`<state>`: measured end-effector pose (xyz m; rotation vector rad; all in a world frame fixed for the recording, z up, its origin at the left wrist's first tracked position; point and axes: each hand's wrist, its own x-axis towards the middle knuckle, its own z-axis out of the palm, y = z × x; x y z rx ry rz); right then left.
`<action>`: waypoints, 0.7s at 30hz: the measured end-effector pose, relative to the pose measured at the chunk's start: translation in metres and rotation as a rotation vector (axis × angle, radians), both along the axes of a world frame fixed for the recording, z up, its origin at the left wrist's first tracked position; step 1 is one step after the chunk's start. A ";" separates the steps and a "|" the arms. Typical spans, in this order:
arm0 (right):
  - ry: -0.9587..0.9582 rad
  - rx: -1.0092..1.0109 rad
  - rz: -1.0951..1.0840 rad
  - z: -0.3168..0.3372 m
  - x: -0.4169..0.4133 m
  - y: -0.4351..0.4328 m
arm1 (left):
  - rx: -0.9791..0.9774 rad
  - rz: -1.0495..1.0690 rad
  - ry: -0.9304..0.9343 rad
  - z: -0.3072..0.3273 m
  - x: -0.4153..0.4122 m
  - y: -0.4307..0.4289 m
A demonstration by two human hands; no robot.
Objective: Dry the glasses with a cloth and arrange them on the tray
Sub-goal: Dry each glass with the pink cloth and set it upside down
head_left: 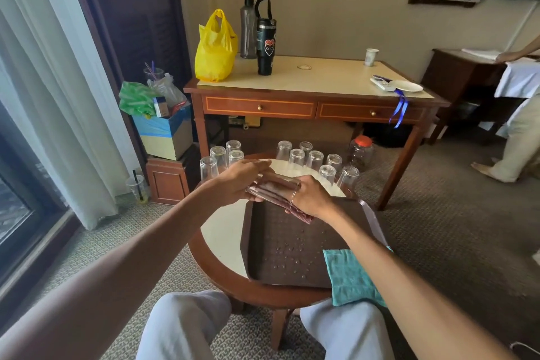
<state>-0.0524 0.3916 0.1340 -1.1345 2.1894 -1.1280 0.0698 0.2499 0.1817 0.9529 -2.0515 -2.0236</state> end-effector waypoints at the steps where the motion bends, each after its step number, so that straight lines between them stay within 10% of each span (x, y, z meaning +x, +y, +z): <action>1: -0.095 -0.019 0.068 0.005 0.002 0.004 | 0.014 0.012 -0.007 0.001 0.000 0.000; 4: -0.389 0.006 0.198 0.010 0.002 0.006 | 0.123 0.047 -0.049 0.003 0.002 -0.003; 12: -0.090 -0.146 -0.043 -0.006 0.006 0.001 | 0.207 0.047 -0.030 0.003 0.002 0.004; 21: 0.847 -0.224 -0.043 0.015 0.012 0.004 | 0.569 -0.172 -0.140 -0.007 0.017 -0.022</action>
